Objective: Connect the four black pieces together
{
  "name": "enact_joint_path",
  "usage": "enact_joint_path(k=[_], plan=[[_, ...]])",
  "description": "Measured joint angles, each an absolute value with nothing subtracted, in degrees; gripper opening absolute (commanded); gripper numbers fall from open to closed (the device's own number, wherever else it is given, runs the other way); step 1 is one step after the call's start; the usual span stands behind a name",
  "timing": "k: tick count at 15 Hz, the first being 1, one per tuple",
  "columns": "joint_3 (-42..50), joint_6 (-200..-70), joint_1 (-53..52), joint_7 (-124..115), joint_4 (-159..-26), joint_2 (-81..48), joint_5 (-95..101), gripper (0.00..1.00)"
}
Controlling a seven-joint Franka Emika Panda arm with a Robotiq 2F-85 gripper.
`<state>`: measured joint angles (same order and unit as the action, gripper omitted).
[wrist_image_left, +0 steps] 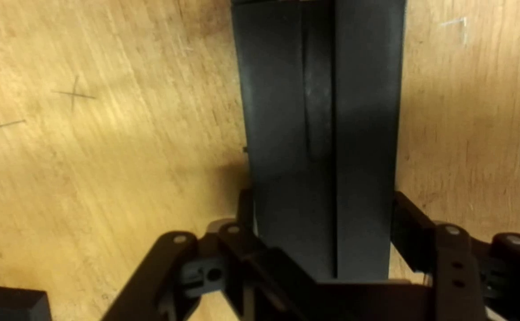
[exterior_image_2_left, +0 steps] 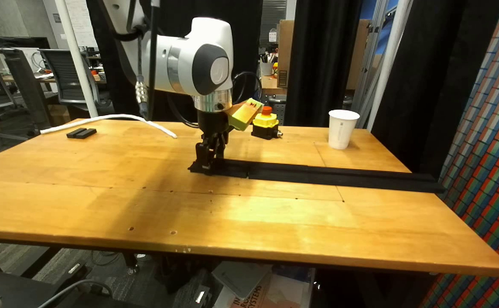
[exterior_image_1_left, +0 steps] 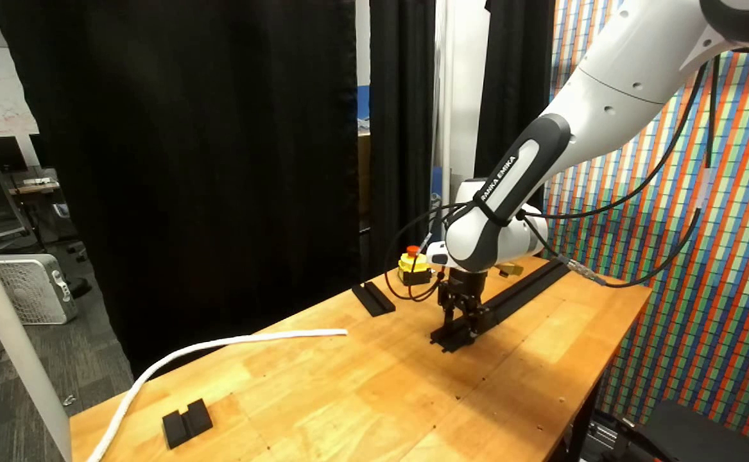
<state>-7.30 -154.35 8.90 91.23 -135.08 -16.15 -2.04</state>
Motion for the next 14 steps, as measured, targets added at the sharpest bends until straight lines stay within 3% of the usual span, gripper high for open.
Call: enact_joint_path(k=[14], plan=[[-6.9,-154.6,9.3,93.4,-136.9,-14.9,-2.0,0.48]])
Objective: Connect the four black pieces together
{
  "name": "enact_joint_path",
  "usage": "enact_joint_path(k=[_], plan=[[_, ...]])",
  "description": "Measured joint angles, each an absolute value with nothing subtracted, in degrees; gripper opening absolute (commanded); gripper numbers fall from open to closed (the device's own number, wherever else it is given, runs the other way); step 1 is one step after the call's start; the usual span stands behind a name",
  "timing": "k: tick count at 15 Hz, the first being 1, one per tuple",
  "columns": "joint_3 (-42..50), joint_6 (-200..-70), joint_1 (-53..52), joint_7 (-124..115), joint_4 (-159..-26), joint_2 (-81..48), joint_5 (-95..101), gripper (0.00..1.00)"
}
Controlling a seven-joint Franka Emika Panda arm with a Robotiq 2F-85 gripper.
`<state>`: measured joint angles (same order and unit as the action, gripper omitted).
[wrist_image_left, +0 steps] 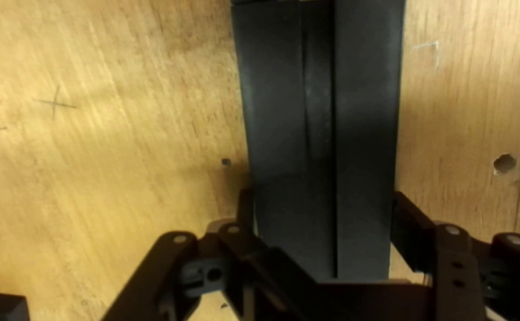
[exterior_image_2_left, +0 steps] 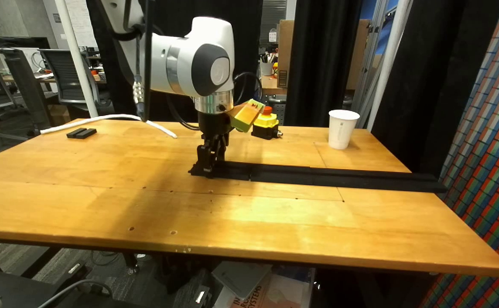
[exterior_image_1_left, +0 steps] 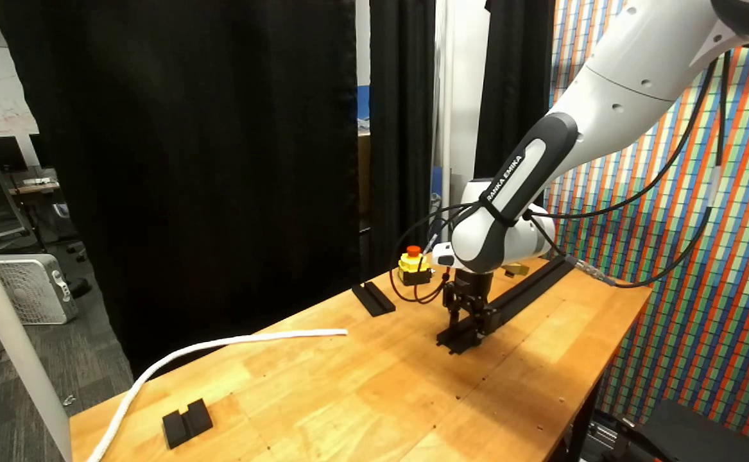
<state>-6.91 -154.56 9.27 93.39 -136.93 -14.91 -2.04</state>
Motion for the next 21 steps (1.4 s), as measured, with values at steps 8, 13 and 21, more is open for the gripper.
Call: enact_joint_path(k=[8,13,21], plan=[[-6.6,-154.5,9.3,94.4,-137.1,-14.8,-1.8,0.48],[-6.3,-154.4,9.3,95.7,-137.4,-14.6,-1.8,0.48],[-5.4,-154.3,9.3,95.9,-138.6,-13.7,-1.8,0.48]])
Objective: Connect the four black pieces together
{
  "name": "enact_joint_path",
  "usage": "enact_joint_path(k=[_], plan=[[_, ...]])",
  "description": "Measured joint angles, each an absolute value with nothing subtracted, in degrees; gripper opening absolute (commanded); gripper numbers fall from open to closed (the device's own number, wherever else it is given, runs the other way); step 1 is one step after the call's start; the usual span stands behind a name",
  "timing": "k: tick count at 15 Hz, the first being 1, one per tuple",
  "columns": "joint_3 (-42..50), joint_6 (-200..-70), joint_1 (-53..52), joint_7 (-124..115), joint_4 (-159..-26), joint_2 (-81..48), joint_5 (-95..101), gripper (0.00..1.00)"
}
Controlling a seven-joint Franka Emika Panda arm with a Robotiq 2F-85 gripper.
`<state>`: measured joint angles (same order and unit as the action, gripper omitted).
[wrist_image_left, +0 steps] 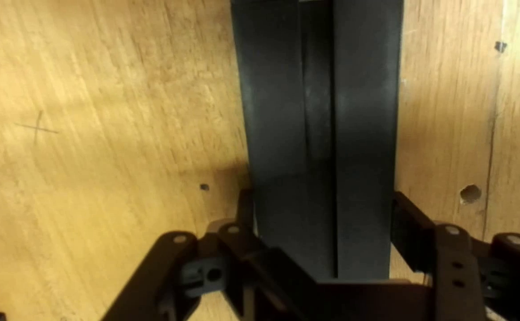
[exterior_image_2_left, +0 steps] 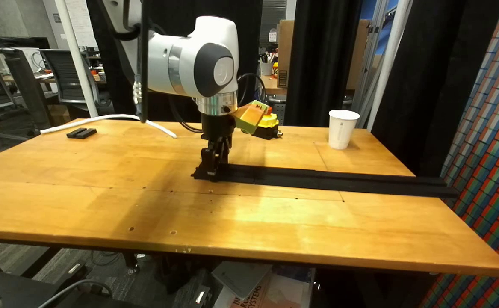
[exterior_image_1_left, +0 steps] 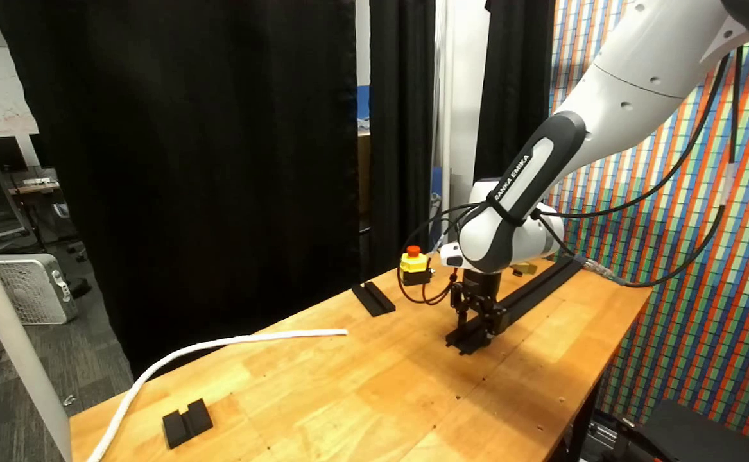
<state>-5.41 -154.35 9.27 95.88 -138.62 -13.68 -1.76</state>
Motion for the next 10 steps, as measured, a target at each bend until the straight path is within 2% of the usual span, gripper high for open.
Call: enact_joint_path(k=[10], plan=[[-4.9,-155.0,9.3,95.9,-139.8,-13.0,-1.9,0.48]])
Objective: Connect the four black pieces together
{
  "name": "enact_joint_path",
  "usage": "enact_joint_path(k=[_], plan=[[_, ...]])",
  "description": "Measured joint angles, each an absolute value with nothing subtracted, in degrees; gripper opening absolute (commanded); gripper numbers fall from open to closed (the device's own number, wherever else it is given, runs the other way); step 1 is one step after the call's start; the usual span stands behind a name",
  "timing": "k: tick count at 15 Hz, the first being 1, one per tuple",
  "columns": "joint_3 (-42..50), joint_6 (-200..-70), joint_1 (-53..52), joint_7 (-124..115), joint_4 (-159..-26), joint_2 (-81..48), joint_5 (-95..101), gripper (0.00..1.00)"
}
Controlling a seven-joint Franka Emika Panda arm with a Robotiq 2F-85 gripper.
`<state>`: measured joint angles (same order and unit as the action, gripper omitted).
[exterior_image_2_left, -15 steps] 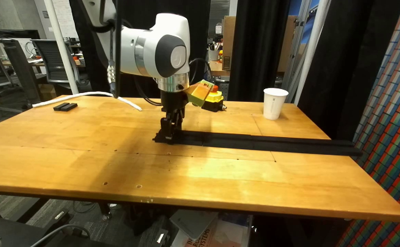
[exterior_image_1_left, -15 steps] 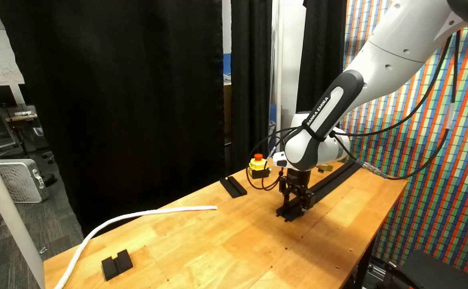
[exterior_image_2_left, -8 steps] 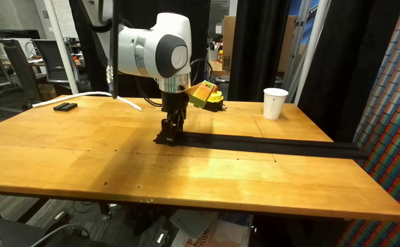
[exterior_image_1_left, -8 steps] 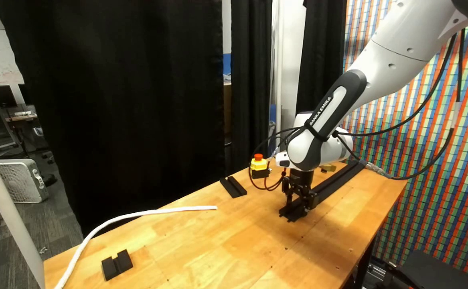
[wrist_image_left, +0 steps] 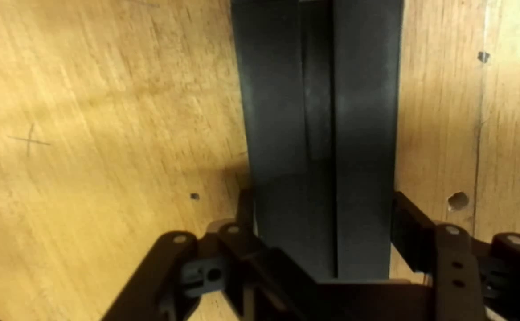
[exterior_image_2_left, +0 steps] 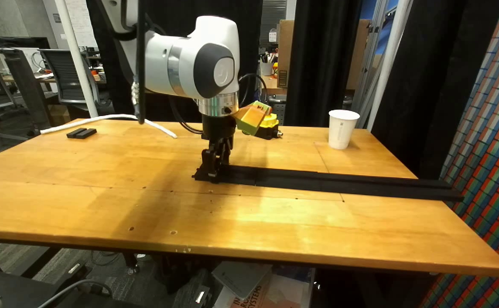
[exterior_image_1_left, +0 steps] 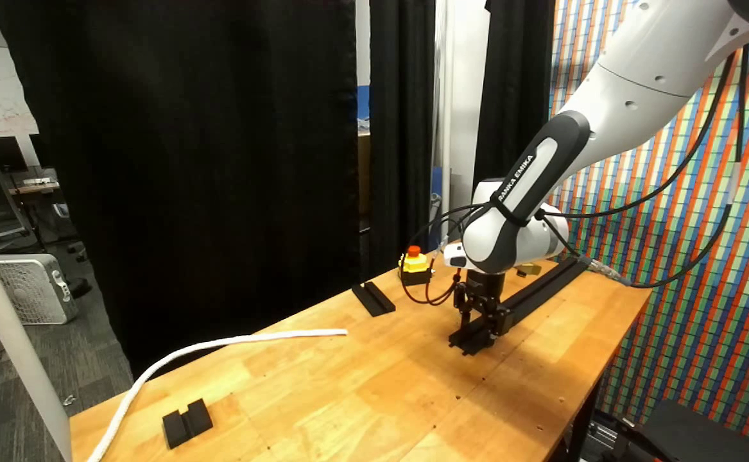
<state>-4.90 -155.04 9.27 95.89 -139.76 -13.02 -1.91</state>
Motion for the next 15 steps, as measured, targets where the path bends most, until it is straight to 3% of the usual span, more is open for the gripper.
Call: enact_joint_path(k=[1,3,15], plan=[[-4.9,-155.2,9.3,95.9,-139.9,-13.0,-1.9,0.93],[-4.8,-155.5,9.3,95.8,-140.1,-12.9,-1.9,1.0],[-3.6,-154.3,9.3,91.7,-141.6,-12.3,-1.9,1.0]])
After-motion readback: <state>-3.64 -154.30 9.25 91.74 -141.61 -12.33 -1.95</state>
